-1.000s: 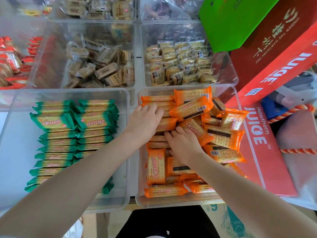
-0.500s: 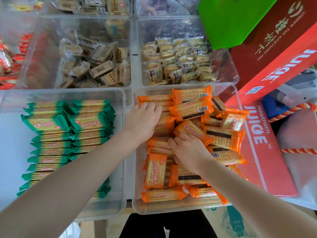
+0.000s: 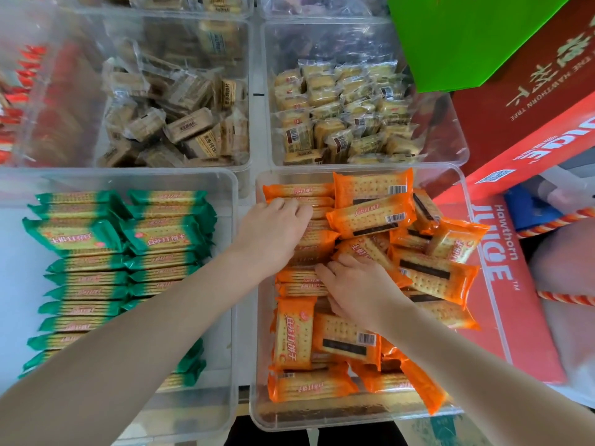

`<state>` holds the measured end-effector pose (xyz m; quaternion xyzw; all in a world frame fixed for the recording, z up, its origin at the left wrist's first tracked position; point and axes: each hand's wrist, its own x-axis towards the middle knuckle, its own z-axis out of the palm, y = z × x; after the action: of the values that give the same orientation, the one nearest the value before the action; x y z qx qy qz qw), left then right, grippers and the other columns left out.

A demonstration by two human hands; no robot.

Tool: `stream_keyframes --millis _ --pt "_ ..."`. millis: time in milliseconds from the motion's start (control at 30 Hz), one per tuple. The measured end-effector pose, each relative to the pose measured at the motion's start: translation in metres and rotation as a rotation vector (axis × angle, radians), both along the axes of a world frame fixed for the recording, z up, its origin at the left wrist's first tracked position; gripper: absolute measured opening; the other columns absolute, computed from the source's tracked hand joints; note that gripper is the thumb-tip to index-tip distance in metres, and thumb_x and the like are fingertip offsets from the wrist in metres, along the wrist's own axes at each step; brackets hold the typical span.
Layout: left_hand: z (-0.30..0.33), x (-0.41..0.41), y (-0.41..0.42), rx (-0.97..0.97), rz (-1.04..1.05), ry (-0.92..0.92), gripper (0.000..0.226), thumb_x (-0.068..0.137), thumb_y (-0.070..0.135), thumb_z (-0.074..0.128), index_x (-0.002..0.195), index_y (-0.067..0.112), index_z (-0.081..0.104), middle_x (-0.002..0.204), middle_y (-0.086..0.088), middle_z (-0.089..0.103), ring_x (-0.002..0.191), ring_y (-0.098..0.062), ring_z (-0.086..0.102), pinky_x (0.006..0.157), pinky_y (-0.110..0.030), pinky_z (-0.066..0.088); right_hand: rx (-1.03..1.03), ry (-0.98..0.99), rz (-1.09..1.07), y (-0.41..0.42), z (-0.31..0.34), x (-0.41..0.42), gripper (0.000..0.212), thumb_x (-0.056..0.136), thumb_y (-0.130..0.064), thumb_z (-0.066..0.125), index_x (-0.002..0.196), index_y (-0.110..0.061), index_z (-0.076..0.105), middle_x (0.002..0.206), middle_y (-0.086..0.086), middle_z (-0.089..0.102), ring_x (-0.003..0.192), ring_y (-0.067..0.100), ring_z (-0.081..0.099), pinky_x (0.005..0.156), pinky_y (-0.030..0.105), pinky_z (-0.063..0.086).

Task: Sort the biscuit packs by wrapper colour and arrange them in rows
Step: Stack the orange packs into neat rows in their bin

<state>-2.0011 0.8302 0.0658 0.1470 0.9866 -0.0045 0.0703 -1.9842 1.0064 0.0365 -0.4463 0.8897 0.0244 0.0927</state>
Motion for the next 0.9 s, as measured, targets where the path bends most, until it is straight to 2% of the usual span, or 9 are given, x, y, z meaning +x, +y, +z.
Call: stream_keyframes --millis 167,333,400,500,567,633,733,833,900 --pt "0.003 0.004 0.0 0.029 -0.062 -0.038 0.037 0.09 0.017 0.048 0.124 0.013 0.035 0.128 -0.005 0.04 0.118 -0.023 0.042 0.092 -0.033 0.035 -0.107 -0.106 -0.195 -0.006 0.009 -0.009 0.035 0.065 -0.031 0.073 0.094 -0.013 0.067 0.076 0.0 0.066 0.074 0.022 0.062 0.048 0.029 0.05" --pt "0.007 0.014 -0.004 0.193 -0.126 0.068 0.028 0.081 0.012 0.055 0.108 0.014 0.047 0.102 -0.011 0.048 0.088 -0.027 0.053 0.065 -0.038 0.045 -0.205 -0.191 -0.254 0.0 0.013 -0.011 0.044 0.082 -0.029 0.062 0.123 -0.014 0.056 0.109 0.002 0.065 0.099 0.023 0.06 0.072 0.031 0.05" --pt "0.007 0.019 -0.004 0.171 -0.161 0.137 0.03 0.078 0.02 0.056 0.108 0.019 0.05 0.101 -0.012 0.052 0.087 -0.027 0.054 0.068 -0.04 0.049 -0.273 -0.23 -0.279 0.002 0.017 -0.013 0.047 0.086 -0.03 0.059 0.13 -0.015 0.049 0.114 0.0 0.061 0.103 0.021 0.057 0.071 0.024 0.043" --pt "0.003 0.027 0.004 0.081 -0.183 0.119 0.026 0.067 0.028 0.076 0.085 0.015 0.063 0.106 -0.017 0.058 0.094 -0.034 0.059 0.077 -0.043 0.048 -0.288 -0.262 -0.264 0.003 0.02 -0.015 0.046 0.087 -0.028 0.06 0.129 -0.014 0.049 0.117 0.002 0.06 0.105 0.022 0.056 0.073 0.025 0.042" --pt "0.001 0.028 0.011 0.028 -0.109 0.011 0.034 0.063 0.039 0.08 0.08 0.013 0.066 0.112 -0.018 0.059 0.101 -0.035 0.059 0.078 -0.045 0.049 -0.314 -0.261 -0.266 0.004 0.019 -0.013 0.045 0.086 -0.027 0.062 0.127 -0.013 0.051 0.114 0.004 0.063 0.101 0.023 0.059 0.07 0.026 0.042" --pt "0.001 0.029 0.018 -0.029 -0.051 -0.002 0.035 0.056 0.032 0.085 0.08 0.012 0.068 0.112 -0.017 0.06 0.1 -0.034 0.06 0.072 -0.043 0.05 -0.335 -0.245 -0.28 0.005 0.019 -0.012 0.043 0.088 -0.028 0.061 0.127 -0.013 0.05 0.107 0.004 0.064 0.095 0.023 0.06 0.065 0.023 0.039" --pt "0.001 0.033 0.024 -0.023 -0.011 0.03 0.036 0.046 0.022 0.088 0.076 0.01 0.07 0.109 -0.018 0.062 0.096 -0.034 0.061 0.068 -0.042 0.051 -0.353 -0.247 -0.289 0.007 0.018 -0.012 0.042 0.089 -0.029 0.06 0.127 -0.014 0.047 0.103 0.004 0.064 0.093 0.022 0.061 0.069 0.028 0.046" --pt "-0.005 0.039 0.026 -0.02 0.027 0.05 0.04 0.049 0.029 0.089 0.08 0.012 0.071 0.115 -0.017 0.059 0.104 -0.033 0.059 0.075 -0.044 0.051 -0.38 -0.28 -0.307 0.01 0.016 -0.012 0.041 0.087 -0.028 0.063 0.123 -0.016 0.047 0.093 0.003 0.063 0.084 0.02 0.06 0.069 0.032 0.05" --pt "-0.006 0.041 0.028 0.006 0.032 0.038 0.043 0.065 0.038 0.081 0.098 0.013 0.068 0.13 -0.016 0.049 0.119 -0.033 0.048 0.09 -0.045 0.045 -0.438 -0.334 -0.317 0.015 0.014 -0.013 0.039 0.084 -0.024 0.066 0.118 -0.016 0.049 0.087 0.0 0.06 0.076 0.015 0.056 0.067 0.031 0.049"
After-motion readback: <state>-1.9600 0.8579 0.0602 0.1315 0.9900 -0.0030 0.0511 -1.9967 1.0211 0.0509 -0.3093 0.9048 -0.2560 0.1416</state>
